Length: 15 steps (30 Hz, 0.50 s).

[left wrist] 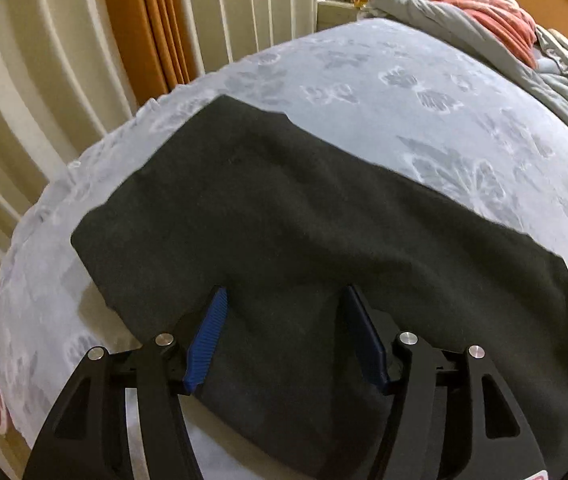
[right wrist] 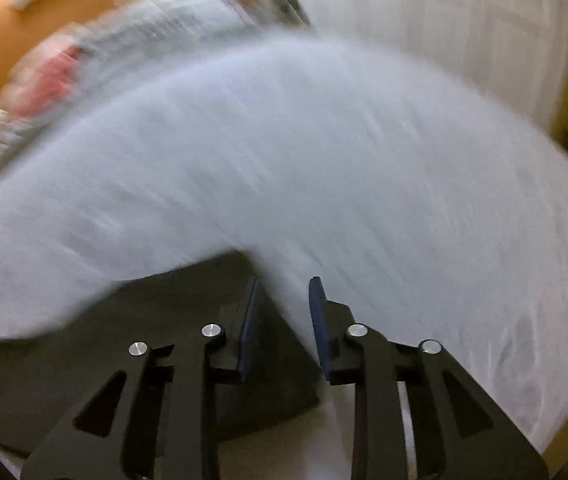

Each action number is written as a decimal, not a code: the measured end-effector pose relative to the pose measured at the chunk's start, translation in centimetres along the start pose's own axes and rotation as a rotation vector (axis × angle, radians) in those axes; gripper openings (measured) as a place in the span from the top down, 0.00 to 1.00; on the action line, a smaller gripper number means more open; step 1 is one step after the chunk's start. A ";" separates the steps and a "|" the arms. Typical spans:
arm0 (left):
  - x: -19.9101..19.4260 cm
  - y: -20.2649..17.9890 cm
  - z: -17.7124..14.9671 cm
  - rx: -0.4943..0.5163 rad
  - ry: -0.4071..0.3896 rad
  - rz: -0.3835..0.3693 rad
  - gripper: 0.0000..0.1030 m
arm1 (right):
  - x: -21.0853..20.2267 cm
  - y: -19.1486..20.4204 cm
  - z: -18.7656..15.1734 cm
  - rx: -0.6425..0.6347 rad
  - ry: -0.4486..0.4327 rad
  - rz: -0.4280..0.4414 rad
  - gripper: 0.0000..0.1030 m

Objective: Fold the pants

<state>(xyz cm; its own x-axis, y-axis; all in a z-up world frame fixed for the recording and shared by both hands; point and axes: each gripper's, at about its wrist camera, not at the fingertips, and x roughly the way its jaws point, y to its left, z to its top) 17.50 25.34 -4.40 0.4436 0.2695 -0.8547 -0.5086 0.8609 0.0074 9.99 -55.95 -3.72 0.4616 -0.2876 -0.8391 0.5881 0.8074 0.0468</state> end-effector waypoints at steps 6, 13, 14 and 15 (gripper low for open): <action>-4.2 1.0 1.2 -0.128 -0.006 -0.238 0.45 | -9.2 6.2 -1.0 -0.154 -0.191 0.236 0.75; -6.3 -1.4 0.6 -0.094 0.009 -0.324 0.41 | -13.7 31.3 -12.7 -0.736 -0.062 0.596 0.80; -5.9 -1.9 0.4 -0.076 0.034 -0.334 0.41 | -13.6 34.7 -14.2 -0.786 -0.014 0.643 0.87; -5.6 -2.2 0.0 -0.058 0.051 -0.333 0.41 | -13.4 37.7 -15.6 -0.827 0.033 0.680 0.95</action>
<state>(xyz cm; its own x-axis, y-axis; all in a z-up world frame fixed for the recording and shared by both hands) 16.15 21.91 0.38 0.5560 -0.0452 -0.8300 -0.3838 0.8717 -0.3046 15.59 -13.66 0.84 0.4977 0.3578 -0.7901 -0.4237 0.8952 0.1384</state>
